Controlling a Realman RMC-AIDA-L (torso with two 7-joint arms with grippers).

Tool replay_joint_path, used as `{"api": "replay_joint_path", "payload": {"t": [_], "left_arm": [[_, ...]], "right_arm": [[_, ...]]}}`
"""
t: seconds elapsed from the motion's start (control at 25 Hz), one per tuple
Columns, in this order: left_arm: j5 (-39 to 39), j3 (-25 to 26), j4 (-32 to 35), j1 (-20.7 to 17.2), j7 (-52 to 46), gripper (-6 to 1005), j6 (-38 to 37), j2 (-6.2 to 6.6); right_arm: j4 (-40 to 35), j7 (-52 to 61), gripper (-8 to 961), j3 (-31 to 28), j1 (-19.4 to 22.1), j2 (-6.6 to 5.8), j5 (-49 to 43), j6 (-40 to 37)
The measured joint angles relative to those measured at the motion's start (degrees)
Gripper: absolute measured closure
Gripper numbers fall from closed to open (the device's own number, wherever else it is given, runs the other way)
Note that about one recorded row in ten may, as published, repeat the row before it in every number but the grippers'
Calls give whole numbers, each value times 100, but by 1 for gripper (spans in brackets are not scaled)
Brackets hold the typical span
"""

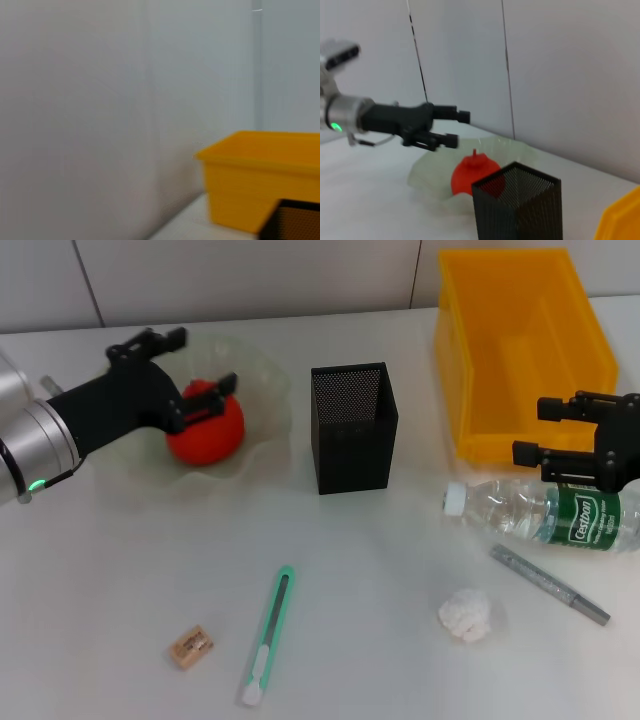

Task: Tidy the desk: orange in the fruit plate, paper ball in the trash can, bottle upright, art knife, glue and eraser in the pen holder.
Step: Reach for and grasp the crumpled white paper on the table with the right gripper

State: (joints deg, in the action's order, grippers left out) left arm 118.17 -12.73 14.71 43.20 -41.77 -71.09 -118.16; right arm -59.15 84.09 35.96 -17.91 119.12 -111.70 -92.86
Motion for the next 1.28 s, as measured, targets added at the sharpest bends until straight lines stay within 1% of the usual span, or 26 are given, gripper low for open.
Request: {"api": "replay_joint_path", "payload": {"t": [0.04, 0.08, 0.12, 0.2, 0.28, 0.32, 0.36, 0.44, 0.48, 0.64, 0.68, 0.72, 0.76, 0.8, 0.88, 1.0, 1.12, 1.16, 1.2, 1.28], "left_arm": [[0, -375, 229, -12, -315, 184, -238, -2], [3, -916, 588, -33, -874, 167, -603, -6], [3, -916, 588, -33, -874, 167, -603, -6], [5, -1368, 875, -62, -1387, 167, -898, -10], [-10, -2048, 1343, -151, -2087, 167, -1420, -18], [-23, -2153, 1429, -180, -2184, 168, -1576, -21], [-24, -2176, 1447, -187, -2207, 168, -1625, -22], [-34, -2258, 1536, -239, -2288, 168, -1988, -23], [-75, -2236, 1550, -291, -2286, 168, -2304, -15], [-257, -2235, 1585, -414, -2278, 168, -2477, -6], [-384, -2262, 1630, -513, -2278, 168, -2491, -7], [-384, -2262, 1630, -513, -2278, 169, -2491, -7], [-435, -2267, 1647, -556, -2278, 169, -2500, -8], [-462, -2264, 1649, -586, -2278, 169, -2515, -11], [-527, -2242, 1654, -662, -2295, 169, -2544, -17], [-580, -2241, 1656, -695, -2325, 169, -2545, -18], [-619, -2241, 1658, -707, -2345, 170, -2540, -17], [-628, -2253, 1659, -702, -2348, 170, -2481, -16], [-628, -2253, 1659, -702, -2348, 170, -2481, -16], [-632, -2283, 1662, -661, -2353, 170, -2419, -15]], "right_arm": [[0, -1, 226, 0, -12, 2, -64, 35], [0, -2, 226, 0, -28, 6, -158, 113], [0, -2, 227, 0, -28, 6, -158, 113], [0, 2, 227, 17, -39, 6, -211, 150], [-81, 146, 227, 71, -56, 3, -261, 137], [-81, 146, 227, 71, -56, 3, -261, 137], [-211, 294, 227, 78, -68, 0, -284, 92], [-307, 398, 227, 80, -72, 0, -298, 53], [-446, 533, 226, 86, -74, -3, -354, -45], [-492, 564, 226, 200, -95, -10, -503, -238], [-496, 554, 226, 463, -57, -5, -561, -328], [-496, 554, 226, 463, -57, -5, -561, -328], [-515, 549, 226, 794, 35, 5, -579, -357], [-515, 549, 226, 794, 35, 5, -579, -357], [-578, 531, 227, 1238, 214, 31, -574, -341], [-574, 529, 227, 1377, 255, 35, -576, -318], [-549, 638, 227, 1400, 160, 23, -714, -322], [-664, 899, 227, 1436, 34, 19, -916, -384], [-664, 899, 227, 1436, 34, 19, -916, -384], [-1052, 1553, 227, 1665, -199, 3, -1342, -500]]}}
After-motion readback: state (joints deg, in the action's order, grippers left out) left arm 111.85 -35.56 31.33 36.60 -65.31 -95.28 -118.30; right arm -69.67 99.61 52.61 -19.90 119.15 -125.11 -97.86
